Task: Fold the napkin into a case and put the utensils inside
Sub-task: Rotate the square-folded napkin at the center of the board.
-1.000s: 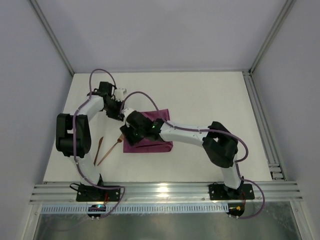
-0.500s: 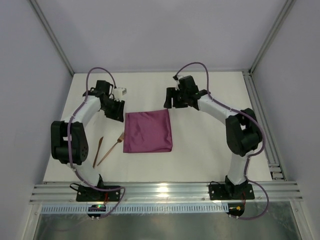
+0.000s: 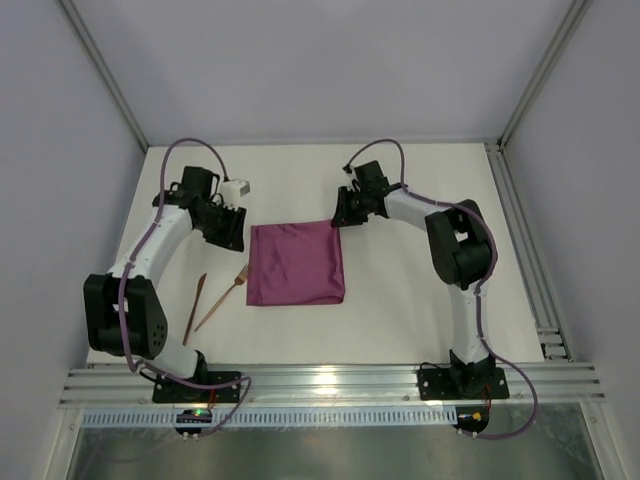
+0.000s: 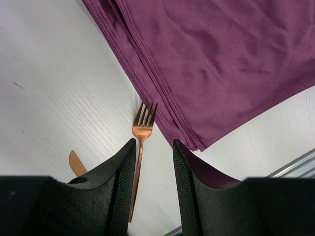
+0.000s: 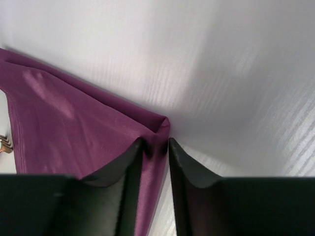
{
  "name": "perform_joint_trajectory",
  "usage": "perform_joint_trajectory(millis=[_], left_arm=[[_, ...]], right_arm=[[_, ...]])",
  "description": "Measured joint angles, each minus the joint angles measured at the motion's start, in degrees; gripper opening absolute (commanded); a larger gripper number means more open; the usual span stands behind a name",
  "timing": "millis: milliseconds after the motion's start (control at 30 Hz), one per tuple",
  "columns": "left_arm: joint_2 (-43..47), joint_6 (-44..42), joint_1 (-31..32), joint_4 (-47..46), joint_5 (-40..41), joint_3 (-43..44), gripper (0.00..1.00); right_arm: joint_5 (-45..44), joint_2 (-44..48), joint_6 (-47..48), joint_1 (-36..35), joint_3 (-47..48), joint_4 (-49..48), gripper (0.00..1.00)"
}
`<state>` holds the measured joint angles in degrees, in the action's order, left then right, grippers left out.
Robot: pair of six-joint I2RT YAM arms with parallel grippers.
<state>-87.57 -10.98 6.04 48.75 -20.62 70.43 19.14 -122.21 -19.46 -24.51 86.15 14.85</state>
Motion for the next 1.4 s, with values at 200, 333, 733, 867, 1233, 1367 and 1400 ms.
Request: perform_joint_trajectory(millis=[200,333,733,867,1233,1367,1400], left_arm=[[0.0,-0.59,0.7,1.79,0.02,-1.09,0.38],[0.02,-1.55,1.14,2.75,0.02,-1.09,0.38],[0.04,-2.51,6.45,4.22,2.19,-1.01,0.37],[0.02,-2.84,8.63,5.31,2.64,0.13,0.37],[-0.72,-3.5,10.34,6.36,5.66,-1.31,0.41],[-1.57,-3.72,10.34,7.26,6.54,-3.91,0.41],[-2.23,-3.89,10.34,7.43,6.67,-4.5,0.41]], right_arm=[[1.77,0.79,-2.95,0.0,-5.42,-5.84,0.03],[1.49,4.87,-5.2,0.13,-12.5,-9.64,0.03],[-16.7,41.22,-22.1,-2.82,-54.1,-12.98,0.03],[-20.11,47.39,-28.22,-18.67,-57.66,-8.39,0.22],[-19.37,52.65,-20.55,-23.26,-44.04,15.67,0.81],[-15.54,49.81,-12.63,-14.95,-38.53,12.11,0.81],[-14.34,47.82,-10.67,-12.83,-36.74,10.91,0.8]])
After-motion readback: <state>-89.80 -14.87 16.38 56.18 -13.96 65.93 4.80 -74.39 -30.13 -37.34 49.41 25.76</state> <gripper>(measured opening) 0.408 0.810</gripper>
